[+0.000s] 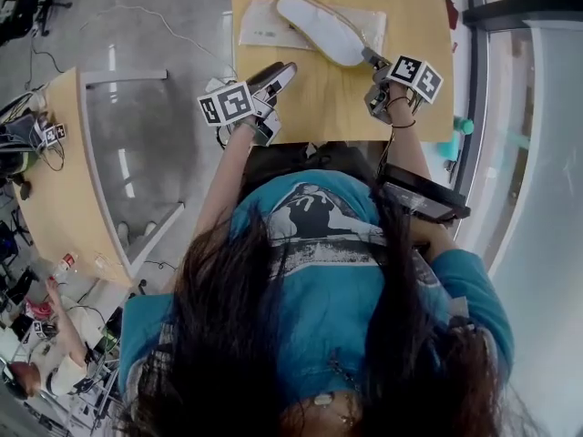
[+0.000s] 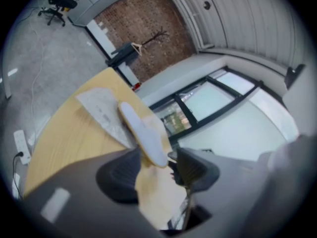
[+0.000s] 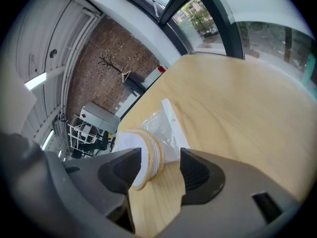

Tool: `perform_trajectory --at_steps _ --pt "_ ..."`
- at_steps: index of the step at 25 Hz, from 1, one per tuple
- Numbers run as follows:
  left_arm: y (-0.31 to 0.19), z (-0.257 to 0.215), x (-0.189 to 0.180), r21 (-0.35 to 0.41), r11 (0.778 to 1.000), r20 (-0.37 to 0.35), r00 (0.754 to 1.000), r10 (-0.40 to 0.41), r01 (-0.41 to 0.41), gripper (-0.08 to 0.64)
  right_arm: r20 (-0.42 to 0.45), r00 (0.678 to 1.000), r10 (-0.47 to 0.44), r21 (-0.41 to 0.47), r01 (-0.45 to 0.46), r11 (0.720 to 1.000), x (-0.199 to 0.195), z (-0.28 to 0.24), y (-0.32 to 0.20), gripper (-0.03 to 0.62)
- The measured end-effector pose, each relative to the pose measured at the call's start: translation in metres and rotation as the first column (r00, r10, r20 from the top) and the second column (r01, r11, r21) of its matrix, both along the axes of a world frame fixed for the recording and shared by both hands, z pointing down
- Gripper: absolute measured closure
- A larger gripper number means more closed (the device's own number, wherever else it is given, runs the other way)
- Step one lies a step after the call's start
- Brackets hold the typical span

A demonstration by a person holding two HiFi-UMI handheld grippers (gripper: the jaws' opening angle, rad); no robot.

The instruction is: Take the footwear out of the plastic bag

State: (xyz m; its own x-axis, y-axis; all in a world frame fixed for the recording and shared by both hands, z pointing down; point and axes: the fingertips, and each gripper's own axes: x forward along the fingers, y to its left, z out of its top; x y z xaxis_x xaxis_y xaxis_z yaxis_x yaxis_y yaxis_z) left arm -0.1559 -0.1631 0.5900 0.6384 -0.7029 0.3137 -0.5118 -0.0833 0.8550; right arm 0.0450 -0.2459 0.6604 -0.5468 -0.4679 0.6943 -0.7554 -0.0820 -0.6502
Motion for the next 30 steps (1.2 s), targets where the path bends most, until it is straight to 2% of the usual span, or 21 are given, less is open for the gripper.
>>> perform_trajectory --at_steps 4,7,9,12,15,18,20,21,24,27,30 --pt "-0.002 -0.006 -0.009 0.042 0.998 0.067 0.997 -0.042 0.039 0.376 -0.096 0.995 -0.002 0.061 0.008 0.998 0.020 -0.017 0.002 0.370" --pt "-0.002 -0.012 -0.013 0.082 0.996 0.129 0.990 -0.057 0.047 0.393 -0.113 0.994 0.001 0.111 0.012 0.994 0.028 -0.032 0.006 0.370" --pt "0.000 -0.018 -0.012 0.112 0.993 0.168 0.984 -0.065 0.046 0.398 -0.084 0.996 -0.007 0.137 0.018 0.990 0.030 -0.042 0.012 0.371" --pt "0.003 -0.032 -0.005 0.176 0.984 0.222 0.973 -0.061 0.022 0.443 -0.008 0.999 -0.044 0.156 0.044 0.987 0.027 -0.055 0.028 0.371" --pt "0.008 -0.050 0.011 0.240 0.970 0.239 0.970 -0.036 -0.023 0.473 0.051 0.994 -0.094 0.190 0.082 0.978 0.023 -0.069 0.048 0.385" --pt "0.014 -0.074 0.034 0.306 0.951 0.240 0.971 -0.027 -0.049 0.490 0.085 0.988 -0.129 0.225 0.107 0.968 0.027 -0.081 0.069 0.489" --pt "0.019 -0.091 0.045 0.360 0.933 0.262 0.963 -0.070 -0.030 0.514 0.099 0.984 -0.147 0.239 0.120 0.964 0.034 -0.087 0.083 0.515" --pt "0.023 -0.098 0.050 0.388 0.921 0.277 0.956 -0.099 -0.017 0.557 0.106 0.981 -0.160 0.245 0.131 0.961 0.037 -0.090 0.091 0.523" --pt "0.047 -0.115 0.068 0.444 0.896 0.308 0.939 -0.151 -0.002 0.560 0.139 0.970 -0.198 0.262 0.156 0.952 0.048 -0.100 0.121 0.534" --pt "0.079 -0.120 0.079 0.456 0.888 0.312 0.926 -0.214 0.052 0.561 0.182 0.953 -0.243 0.281 0.186 0.941 0.056 -0.111 0.150 0.537" --pt "0.117 -0.112 0.087 0.442 0.891 0.311 0.915 -0.258 0.100 0.561 0.219 0.935 -0.279 0.273 0.215 0.938 0.055 -0.113 0.181 0.538"
